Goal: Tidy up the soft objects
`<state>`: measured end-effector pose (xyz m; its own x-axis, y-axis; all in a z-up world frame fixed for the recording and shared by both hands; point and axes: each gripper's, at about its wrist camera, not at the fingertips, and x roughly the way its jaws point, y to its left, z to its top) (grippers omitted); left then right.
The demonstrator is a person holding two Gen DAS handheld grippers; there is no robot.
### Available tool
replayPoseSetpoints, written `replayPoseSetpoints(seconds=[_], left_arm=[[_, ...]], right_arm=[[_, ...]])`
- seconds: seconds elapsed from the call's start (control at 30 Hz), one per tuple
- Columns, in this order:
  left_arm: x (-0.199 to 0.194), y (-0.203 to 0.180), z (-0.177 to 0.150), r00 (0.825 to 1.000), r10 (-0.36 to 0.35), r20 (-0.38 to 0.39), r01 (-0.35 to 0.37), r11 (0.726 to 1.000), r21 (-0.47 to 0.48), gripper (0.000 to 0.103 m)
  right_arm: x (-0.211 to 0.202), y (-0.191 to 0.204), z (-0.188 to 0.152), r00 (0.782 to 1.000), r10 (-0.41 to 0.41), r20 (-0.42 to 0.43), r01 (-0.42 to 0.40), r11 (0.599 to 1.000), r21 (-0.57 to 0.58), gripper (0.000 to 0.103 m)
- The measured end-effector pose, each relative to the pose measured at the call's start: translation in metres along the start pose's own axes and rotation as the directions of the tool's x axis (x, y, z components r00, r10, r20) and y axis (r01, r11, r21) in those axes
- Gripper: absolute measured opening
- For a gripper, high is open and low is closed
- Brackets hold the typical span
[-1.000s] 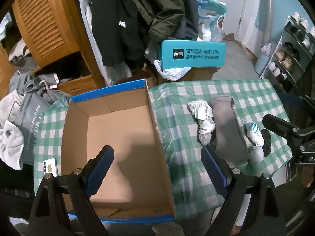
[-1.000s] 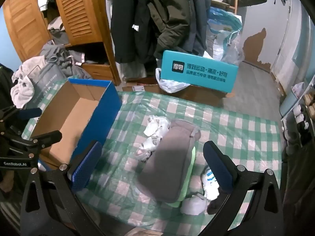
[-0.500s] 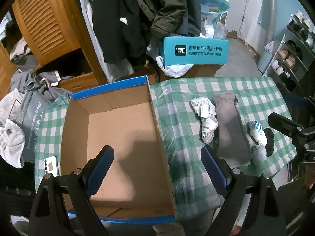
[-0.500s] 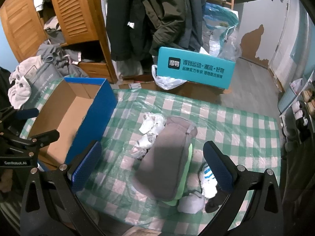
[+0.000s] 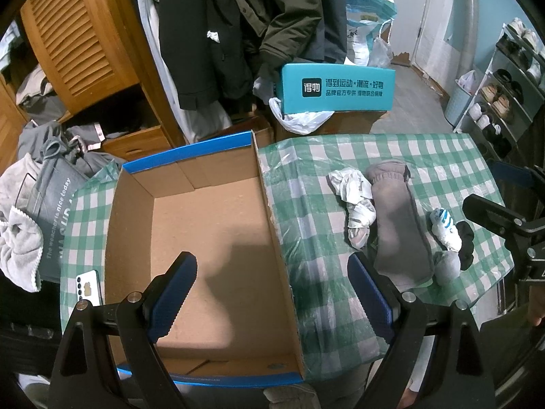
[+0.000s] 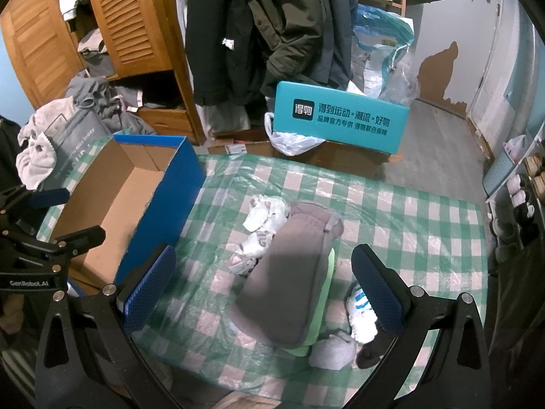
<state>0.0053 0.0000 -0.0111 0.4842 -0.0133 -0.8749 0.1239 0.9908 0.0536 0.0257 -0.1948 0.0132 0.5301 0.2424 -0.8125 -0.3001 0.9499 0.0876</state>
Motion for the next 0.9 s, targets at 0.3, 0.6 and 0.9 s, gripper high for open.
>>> replayPoseSetpoints(seconds=[0.3, 0.6, 0.9], left_arm=[[0.0000, 0.0000, 0.0003, 1.000, 0.000, -0.001, 0.000, 1.000, 0.000, 0.091], [0.0000, -0.0001, 0.0001, 1.000, 0.000, 0.000, 0.000, 1.000, -0.001, 0.091], [-0.0002, -0.0009, 0.0000, 1.000, -0.001, -0.001, 0.001, 1.000, 0.000, 0.091]], right_arm=[[0.0004, 0.0019, -0.0002, 1.000, -0.002, 0.001, 0.002, 1.000, -0.006, 0.102], [0.0016, 0.0027, -0.0001, 1.000, -0.004, 0.001, 0.004, 1.000, -0.002, 0.102], [0.0014, 0.0021, -0.0002, 1.000, -0.003, 0.001, 0.003, 1.000, -0.002, 0.102]])
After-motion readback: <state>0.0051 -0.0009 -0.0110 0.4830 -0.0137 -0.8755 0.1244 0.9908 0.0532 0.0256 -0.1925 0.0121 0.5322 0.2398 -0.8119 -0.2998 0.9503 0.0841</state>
